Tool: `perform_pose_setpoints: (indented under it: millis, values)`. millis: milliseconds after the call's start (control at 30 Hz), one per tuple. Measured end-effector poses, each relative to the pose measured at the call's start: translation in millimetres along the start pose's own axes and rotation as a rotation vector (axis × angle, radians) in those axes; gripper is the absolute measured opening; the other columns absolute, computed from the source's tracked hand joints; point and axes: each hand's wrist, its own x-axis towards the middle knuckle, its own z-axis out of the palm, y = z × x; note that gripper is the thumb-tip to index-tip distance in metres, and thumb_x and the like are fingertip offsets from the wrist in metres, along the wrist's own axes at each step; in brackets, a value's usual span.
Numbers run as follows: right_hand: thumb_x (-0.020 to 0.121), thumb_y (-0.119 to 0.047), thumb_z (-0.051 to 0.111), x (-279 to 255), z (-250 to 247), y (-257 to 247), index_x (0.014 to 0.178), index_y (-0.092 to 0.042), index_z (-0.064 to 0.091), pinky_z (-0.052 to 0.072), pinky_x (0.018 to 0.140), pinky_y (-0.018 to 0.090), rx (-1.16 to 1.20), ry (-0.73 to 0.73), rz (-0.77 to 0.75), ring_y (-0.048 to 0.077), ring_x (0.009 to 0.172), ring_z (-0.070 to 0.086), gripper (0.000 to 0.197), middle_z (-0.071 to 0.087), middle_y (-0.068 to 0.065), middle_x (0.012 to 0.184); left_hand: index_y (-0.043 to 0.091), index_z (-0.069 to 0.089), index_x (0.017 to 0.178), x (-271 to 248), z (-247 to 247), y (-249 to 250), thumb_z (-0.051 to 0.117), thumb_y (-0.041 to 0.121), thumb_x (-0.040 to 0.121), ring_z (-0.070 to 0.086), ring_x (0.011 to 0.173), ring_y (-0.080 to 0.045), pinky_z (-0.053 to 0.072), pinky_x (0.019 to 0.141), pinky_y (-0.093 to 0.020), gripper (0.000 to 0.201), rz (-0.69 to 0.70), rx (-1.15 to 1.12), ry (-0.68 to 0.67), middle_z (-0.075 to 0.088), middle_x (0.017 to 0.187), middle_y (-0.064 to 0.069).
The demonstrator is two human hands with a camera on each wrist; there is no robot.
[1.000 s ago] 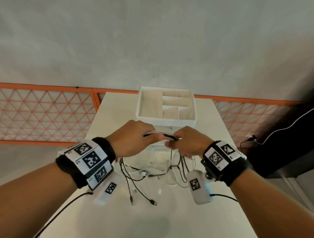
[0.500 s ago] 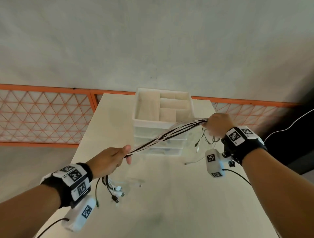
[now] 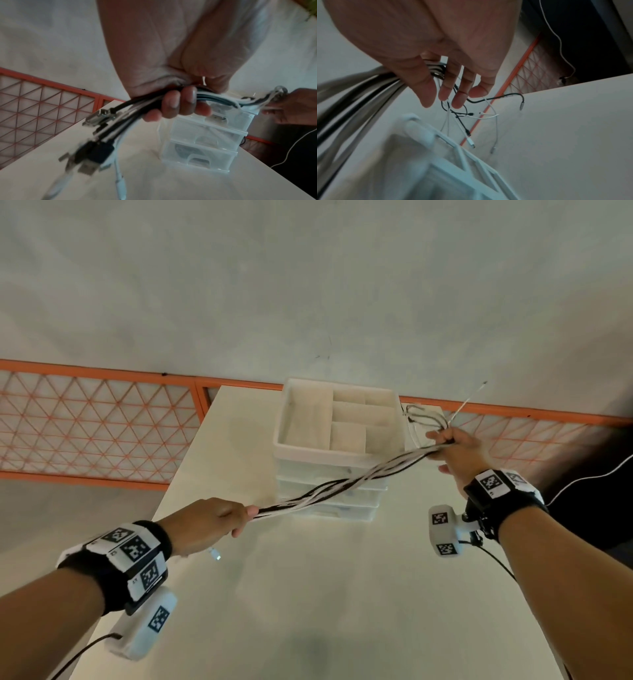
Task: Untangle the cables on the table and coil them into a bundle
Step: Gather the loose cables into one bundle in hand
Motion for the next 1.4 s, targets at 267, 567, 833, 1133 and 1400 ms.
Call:
perform_pose_setpoints:
  millis: [267,567,833,1133,1400]
  values:
    - [0.077,0.005,0.065,-21.6,-1.4,125.0,0.070,-0.029,0.062,0.051,0.071,0.027,-0.707,-0.275,0.163,0.024,0.090,0.067,0.035,0.074,0.003,0.096,0.018,0.057,0.072,0.7,16.8,-2.0,0.046,0.056,0.096,0.044,0.054,-0.012,0.035,0.057,-0.024,0.047,-0.017,0.174,-0.008,0.049,0.061,0.004]
    - [0.074,-0.009,0.050,-50.7,4.5,104.0,0.109,-0.047,0.063,0.056,0.072,0.027,-0.950,-0.435,0.139,0.019,0.083,0.064,0.054,0.066,0.000,0.104,0.019,0.066,0.097,2.8,15.8,25.5,0.049,0.046,0.098,0.054,0.067,-0.009,0.038,0.057,-0.014,0.032,0.098,0.202,0.004,0.064,0.081,0.005]
    - [0.075,-0.028,0.081,-143.7,92.5,-7.5,0.144,-0.042,0.038,0.047,0.096,0.025,-0.600,-0.758,-0.341,0.009,0.108,0.062,0.082,0.068,-0.009,0.117,0.028,0.054,0.102,-7.2,13.0,62.4,0.067,0.014,0.085,0.056,0.059,-0.005,0.050,0.052,-0.029,0.025,0.259,-0.062,0.031,0.067,0.077,0.009]
    - [0.087,-0.007,0.068,-162.8,125.7,-18.6,0.088,-0.017,0.074,0.041,0.058,0.019,-0.198,-0.459,-0.391,0.003,0.057,0.050,0.012,0.061,-0.007,0.066,0.022,0.062,0.090,-27.3,35.5,23.2,0.056,0.031,0.098,0.062,0.068,-0.018,0.054,0.064,-0.037,0.013,0.275,-0.255,0.230,0.068,0.080,-0.005]
    - [0.083,-0.034,0.074,-181.3,139.8,-29.7,0.116,-0.041,0.063,0.048,0.071,0.015,-0.454,-0.619,-0.393,0.003,0.078,0.064,0.036,0.067,-0.012,0.079,0.015,0.056,0.094,-29.6,42.6,24.3,0.046,0.015,0.101,0.054,0.070,-0.014,0.039,0.065,-0.025,0.012,0.396,-0.025,0.217,0.061,0.078,0.005]
